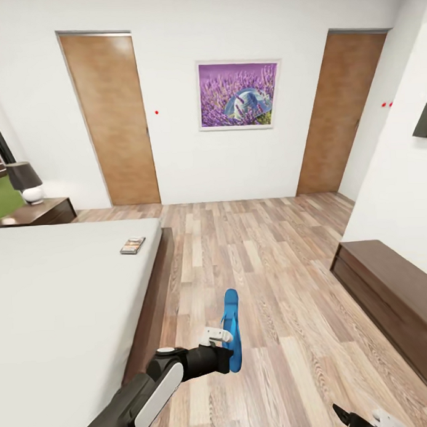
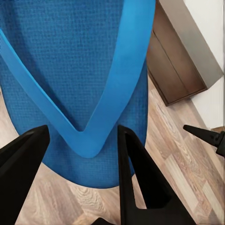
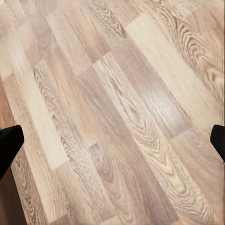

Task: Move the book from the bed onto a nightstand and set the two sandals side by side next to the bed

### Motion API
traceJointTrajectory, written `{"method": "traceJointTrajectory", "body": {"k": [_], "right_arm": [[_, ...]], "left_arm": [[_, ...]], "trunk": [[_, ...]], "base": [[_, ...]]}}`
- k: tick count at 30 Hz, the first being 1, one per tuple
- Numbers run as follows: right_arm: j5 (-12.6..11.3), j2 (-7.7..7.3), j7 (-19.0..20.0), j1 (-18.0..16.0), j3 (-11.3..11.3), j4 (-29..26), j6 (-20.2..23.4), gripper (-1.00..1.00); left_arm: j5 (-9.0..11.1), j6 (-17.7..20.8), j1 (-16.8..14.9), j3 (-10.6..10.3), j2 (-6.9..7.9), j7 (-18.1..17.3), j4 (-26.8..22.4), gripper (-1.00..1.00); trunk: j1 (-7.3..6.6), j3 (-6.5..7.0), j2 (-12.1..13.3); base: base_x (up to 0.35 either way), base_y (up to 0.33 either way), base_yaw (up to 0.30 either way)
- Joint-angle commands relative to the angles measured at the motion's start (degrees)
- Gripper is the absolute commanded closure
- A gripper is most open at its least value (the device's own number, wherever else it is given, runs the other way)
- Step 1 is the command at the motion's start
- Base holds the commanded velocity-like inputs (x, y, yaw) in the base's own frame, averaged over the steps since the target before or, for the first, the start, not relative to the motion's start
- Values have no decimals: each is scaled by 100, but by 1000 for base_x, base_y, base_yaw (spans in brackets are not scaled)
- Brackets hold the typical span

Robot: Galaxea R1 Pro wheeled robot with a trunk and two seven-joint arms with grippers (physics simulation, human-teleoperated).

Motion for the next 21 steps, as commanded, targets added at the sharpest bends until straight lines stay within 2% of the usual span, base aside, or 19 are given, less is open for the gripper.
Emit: {"method": "traceJointTrajectory", "body": {"k": [1,21], "right_arm": [[-54,2,26,-3,-19,-4,50,-100],[-54,9,26,-4,-11,-2,-115,-100]], "left_arm": [[21,20,-4,-5,4,-2,-7,100],[21,20,-4,-6,4,-2,-7,100]], "trunk": [[0,-6,-4],[0,-6,-4]], "base": [[0,0,-282],[0,0,-282]]}}
